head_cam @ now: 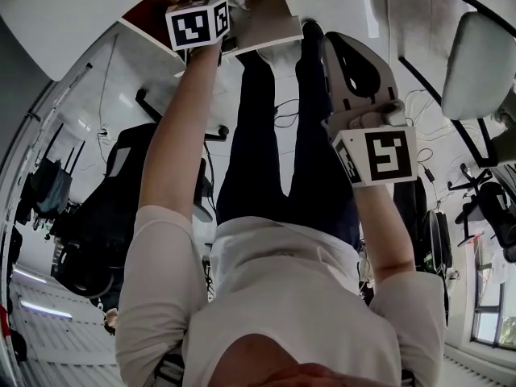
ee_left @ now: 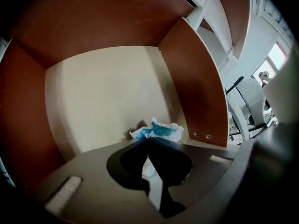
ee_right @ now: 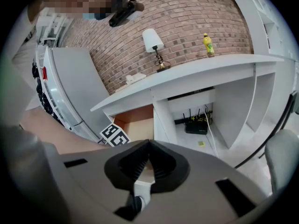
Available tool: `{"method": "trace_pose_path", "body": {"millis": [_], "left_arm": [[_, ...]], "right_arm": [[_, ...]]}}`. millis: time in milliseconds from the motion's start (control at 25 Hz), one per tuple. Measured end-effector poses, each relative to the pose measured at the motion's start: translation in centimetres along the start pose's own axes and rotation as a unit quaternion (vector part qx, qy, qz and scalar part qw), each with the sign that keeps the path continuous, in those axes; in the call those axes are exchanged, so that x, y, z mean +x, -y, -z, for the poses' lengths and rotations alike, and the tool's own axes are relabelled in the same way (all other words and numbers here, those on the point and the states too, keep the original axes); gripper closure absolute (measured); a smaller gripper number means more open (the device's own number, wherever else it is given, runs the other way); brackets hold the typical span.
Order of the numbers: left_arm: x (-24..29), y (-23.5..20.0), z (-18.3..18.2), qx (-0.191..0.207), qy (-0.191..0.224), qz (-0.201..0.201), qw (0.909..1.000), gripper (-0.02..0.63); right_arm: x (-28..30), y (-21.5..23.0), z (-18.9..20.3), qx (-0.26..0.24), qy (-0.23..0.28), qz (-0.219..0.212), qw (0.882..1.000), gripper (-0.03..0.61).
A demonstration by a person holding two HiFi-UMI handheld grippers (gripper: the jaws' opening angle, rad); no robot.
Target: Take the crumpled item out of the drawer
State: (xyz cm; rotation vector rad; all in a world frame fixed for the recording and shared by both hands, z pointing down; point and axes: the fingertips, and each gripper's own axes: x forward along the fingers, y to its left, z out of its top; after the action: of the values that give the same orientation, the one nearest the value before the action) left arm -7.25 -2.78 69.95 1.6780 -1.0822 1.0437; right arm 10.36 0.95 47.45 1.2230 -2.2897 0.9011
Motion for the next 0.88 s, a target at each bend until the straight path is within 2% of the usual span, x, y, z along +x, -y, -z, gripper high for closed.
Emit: {"method": "trace_pose_path", "body": {"millis": [240,400,640,880], "left_arm": [[-1.2,0.5,-0.5,-0.009,0.028,0.011,0.9995,0.598],[-2.9,0.8,-0.6,0.023,0.056,-0.004,0.9982,0.598],[-5.8,1.3,-0.8,0.042,0.105,-0.014,0.9935,0.597],[-10.3,1.6,-1.2,0.008,0.182,-0.003,0.9832,0.597]], "right_arm": [[0.1,-0.4,0.1,-0.002,-0.001,-0.002,1.000,0.571],[0.2,-1.1,0.2,-0.008,-0.003,-0.007,1.000,0.571],[0.4,-2.1,0.3,-0.018,-0.002,-0.012,1.000,0.571],[0.6,-3.1,0.8,-0.031,-0.007,-0.012,0.999,0.571]]}}
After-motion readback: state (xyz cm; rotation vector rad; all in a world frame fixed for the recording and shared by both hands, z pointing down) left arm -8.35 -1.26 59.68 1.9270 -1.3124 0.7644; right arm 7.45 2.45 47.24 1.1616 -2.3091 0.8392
